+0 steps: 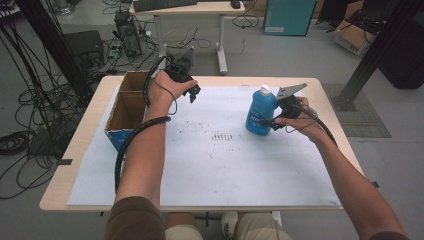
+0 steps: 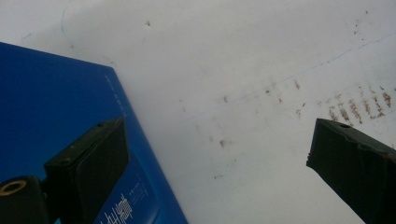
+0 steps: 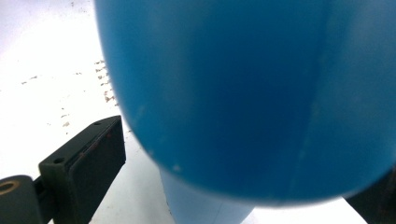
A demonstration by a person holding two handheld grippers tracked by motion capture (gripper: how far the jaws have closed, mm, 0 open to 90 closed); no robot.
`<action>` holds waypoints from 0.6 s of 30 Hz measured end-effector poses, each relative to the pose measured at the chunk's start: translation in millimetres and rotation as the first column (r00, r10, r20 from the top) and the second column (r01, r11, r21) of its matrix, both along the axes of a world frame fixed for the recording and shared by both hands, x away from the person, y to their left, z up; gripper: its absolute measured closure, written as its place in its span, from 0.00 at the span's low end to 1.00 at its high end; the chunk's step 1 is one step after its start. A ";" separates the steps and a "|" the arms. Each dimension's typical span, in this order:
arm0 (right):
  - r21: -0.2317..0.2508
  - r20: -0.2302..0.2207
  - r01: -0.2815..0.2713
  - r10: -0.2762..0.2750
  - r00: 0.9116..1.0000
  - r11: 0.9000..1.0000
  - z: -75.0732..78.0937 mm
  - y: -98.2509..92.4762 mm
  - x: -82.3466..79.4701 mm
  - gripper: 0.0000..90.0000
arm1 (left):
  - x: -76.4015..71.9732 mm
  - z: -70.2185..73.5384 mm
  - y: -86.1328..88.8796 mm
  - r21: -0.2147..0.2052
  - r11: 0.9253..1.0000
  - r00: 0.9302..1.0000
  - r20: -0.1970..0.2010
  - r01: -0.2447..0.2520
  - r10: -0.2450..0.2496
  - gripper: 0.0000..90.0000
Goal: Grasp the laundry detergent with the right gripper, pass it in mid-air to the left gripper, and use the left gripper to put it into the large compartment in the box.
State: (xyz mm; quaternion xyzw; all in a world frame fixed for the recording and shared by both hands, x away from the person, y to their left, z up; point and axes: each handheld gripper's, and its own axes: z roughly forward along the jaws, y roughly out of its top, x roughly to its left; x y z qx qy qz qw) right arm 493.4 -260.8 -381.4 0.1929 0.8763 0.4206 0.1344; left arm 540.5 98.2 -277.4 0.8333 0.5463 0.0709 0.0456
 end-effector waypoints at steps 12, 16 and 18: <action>0.036 -0.005 0.016 -0.016 1.000 0.999 -4.9 0.7 -0.2 0.04 | -0.1 1.1 -0.7 0.002 1.000 1.000 -0.002 0.005 -0.005 0.06; 0.037 -0.007 0.012 -0.012 1.000 0.999 -5.3 0.5 0.0 0.04 | 0.1 0.5 -1.8 0.002 1.000 1.000 0.000 0.005 -0.005 0.06; 0.041 -0.005 0.009 -0.008 1.000 0.999 -5.6 0.7 0.1 0.04 | 0.4 0.5 -2.3 0.004 1.000 1.000 -0.002 0.007 -0.007 0.06</action>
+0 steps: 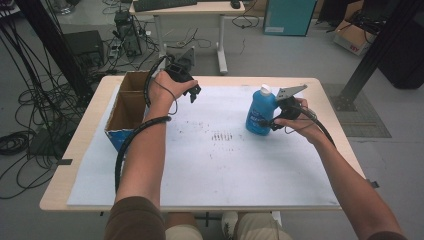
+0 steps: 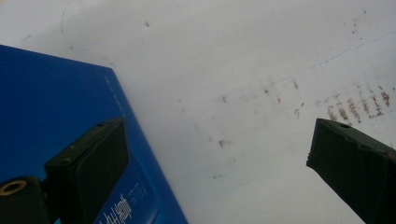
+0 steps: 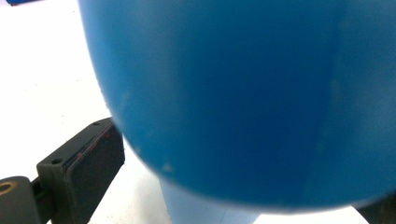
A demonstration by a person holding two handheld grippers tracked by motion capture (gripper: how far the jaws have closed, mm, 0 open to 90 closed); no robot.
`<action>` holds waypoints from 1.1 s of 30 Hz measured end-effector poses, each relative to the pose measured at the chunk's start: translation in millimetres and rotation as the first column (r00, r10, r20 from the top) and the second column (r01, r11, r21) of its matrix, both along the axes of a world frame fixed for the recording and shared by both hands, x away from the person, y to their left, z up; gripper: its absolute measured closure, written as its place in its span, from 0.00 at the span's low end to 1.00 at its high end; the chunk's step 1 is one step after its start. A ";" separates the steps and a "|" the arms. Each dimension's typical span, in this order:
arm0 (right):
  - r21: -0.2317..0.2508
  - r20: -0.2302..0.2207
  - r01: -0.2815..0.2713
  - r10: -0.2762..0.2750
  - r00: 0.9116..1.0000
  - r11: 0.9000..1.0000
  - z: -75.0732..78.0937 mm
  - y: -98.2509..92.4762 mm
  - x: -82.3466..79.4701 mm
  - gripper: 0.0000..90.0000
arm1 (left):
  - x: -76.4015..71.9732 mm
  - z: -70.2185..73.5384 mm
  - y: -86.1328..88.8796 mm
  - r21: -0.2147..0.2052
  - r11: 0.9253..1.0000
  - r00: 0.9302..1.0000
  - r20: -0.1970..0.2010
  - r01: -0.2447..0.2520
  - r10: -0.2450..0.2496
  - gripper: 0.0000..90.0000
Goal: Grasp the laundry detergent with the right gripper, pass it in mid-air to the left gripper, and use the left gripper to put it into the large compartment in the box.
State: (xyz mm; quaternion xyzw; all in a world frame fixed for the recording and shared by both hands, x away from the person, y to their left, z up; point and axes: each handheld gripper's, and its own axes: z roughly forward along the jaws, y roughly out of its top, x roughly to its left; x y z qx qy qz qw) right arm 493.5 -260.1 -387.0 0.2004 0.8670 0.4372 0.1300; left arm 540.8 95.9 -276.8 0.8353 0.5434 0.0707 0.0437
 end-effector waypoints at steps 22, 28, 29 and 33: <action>-0.008 0.003 -0.010 0.010 1.000 1.000 2.2 0.9 1.5 0.04 | 0.1 2.9 -0.8 0.007 1.000 1.000 0.005 0.003 -0.003 0.06; -0.003 0.004 -0.007 0.007 1.000 1.000 2.2 1.3 1.1 0.04 | -0.3 2.5 -0.2 0.005 1.000 1.000 0.002 0.003 -0.003 0.06; -0.002 0.003 -0.006 0.006 1.000 1.000 2.2 1.3 1.1 0.04 | -0.2 2.3 -0.2 0.004 1.000 1.000 0.003 0.003 -0.003 0.06; -0.002 0.000 -0.004 0.004 1.000 1.000 2.4 1.5 0.7 0.04 | -0.2 2.1 -0.1 0.003 1.000 1.000 0.003 0.002 -0.002 0.06</action>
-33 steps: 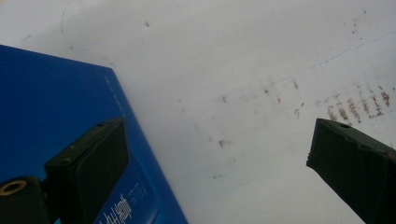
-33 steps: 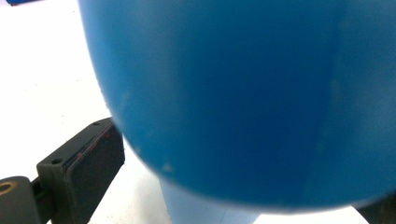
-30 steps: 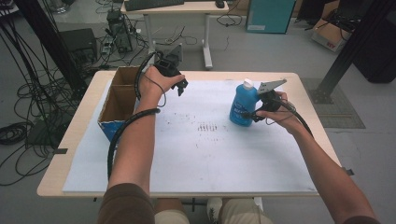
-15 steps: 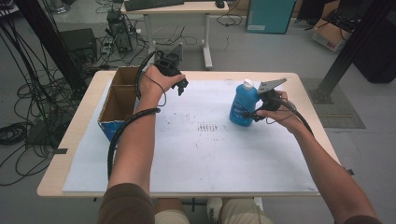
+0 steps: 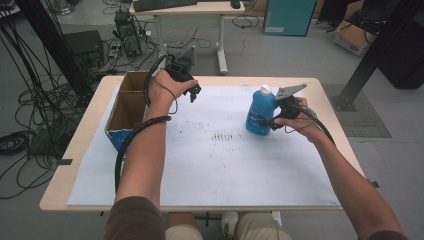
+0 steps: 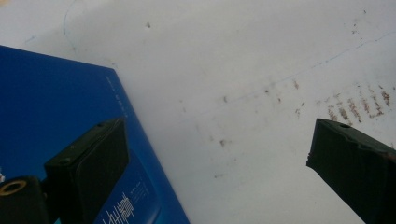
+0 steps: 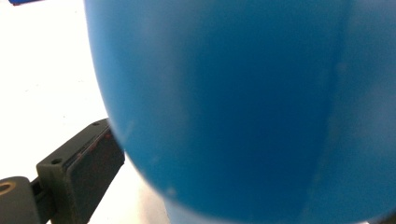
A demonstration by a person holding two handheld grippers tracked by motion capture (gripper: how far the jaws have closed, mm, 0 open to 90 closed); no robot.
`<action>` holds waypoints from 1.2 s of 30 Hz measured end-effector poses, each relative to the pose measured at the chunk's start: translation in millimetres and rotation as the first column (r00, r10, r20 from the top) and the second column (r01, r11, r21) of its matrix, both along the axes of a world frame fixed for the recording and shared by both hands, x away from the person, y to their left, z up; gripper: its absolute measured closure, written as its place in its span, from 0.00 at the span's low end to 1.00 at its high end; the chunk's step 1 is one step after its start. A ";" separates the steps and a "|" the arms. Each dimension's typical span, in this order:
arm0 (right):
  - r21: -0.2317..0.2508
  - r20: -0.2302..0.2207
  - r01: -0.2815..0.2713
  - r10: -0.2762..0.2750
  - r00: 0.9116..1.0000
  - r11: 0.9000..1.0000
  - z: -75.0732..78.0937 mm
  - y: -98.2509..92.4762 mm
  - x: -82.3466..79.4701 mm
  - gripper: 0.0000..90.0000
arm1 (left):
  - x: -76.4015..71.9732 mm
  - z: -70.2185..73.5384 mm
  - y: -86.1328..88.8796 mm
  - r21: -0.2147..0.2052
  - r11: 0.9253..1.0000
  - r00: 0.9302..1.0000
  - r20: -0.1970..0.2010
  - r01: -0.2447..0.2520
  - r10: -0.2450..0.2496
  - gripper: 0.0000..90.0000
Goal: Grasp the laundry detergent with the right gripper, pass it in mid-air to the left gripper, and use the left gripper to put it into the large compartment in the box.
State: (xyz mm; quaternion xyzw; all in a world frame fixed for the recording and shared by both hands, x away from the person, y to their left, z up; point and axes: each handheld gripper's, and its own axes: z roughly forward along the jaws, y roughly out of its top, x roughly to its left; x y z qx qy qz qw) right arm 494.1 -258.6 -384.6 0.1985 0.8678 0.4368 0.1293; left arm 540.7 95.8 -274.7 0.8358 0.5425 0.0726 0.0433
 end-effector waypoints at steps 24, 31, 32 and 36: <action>-0.001 0.002 0.001 -0.001 1.000 1.000 1.1 -0.7 -0.4 0.04 | -0.4 1.2 2.2 0.001 1.000 1.000 0.003 -0.001 0.001 0.06; 0.001 0.003 -0.002 0.001 1.000 1.000 1.5 0.3 -0.2 0.04 | -0.2 2.0 3.2 0.001 1.000 1.000 0.004 -0.003 0.003 0.06; 0.001 0.003 -0.002 0.001 1.000 1.000 1.5 0.3 -0.2 0.04 | -0.3 2.1 3.4 0.001 1.000 1.000 0.005 -0.003 0.003 0.06; 0.003 0.005 0.001 -0.001 1.000 1.000 1.8 0.8 -0.4 0.04 | -0.6 2.4 4.2 0.001 1.000 1.000 0.007 -0.003 0.003 0.06</action>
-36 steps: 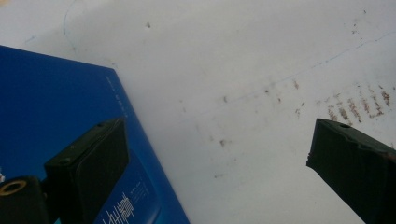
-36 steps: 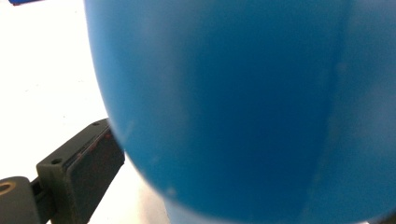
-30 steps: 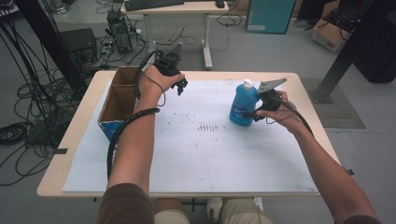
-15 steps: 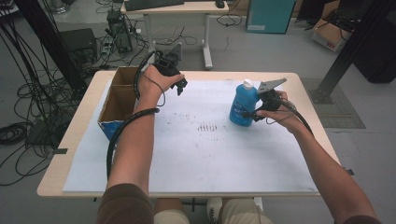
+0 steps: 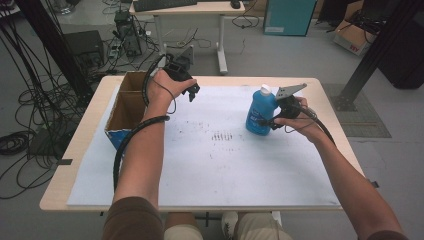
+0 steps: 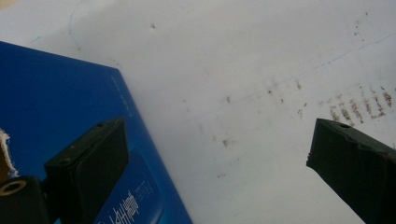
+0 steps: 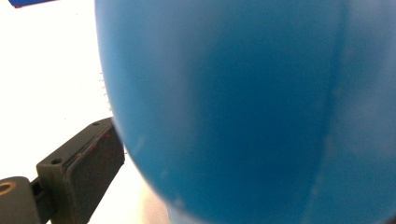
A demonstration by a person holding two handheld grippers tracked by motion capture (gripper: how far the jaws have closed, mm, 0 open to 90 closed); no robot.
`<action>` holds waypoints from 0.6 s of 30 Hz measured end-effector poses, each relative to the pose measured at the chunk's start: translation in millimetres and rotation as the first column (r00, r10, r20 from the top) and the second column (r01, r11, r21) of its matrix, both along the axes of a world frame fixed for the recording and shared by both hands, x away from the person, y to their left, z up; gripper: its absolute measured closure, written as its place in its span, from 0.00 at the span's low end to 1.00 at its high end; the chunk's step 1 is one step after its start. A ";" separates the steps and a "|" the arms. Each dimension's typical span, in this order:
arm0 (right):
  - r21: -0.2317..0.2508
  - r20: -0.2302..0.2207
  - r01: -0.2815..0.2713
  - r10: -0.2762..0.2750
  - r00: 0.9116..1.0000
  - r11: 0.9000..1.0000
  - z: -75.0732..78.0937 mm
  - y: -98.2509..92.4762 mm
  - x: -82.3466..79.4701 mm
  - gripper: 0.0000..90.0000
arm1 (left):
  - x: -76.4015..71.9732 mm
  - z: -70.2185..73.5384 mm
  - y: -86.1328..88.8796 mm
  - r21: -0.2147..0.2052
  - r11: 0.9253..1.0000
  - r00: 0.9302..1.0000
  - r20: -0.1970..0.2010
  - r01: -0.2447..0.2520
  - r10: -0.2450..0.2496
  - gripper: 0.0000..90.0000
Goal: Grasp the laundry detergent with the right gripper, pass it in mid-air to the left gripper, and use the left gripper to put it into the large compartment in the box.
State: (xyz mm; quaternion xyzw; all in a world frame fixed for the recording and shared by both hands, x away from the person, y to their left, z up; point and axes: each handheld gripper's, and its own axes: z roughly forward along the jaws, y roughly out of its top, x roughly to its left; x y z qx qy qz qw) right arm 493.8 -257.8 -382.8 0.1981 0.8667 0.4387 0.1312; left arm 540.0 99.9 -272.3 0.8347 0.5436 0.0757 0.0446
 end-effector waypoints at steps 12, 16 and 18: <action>0.002 0.000 0.000 0.000 1.000 1.000 0.5 0.0 0.2 0.04 | 0.4 0.5 -0.6 0.001 1.000 1.000 0.002 0.000 0.000 0.06; 0.004 -0.001 0.000 0.000 1.000 1.000 0.3 0.0 0.6 0.04 | 0.4 0.5 -0.6 0.001 1.000 1.000 0.002 0.000 0.000 0.06; 0.003 0.001 -0.002 0.002 1.000 1.000 0.0 0.4 0.8 0.04 | 0.1 0.4 -0.2 0.001 1.000 1.000 0.002 -0.001 0.001 0.06</action>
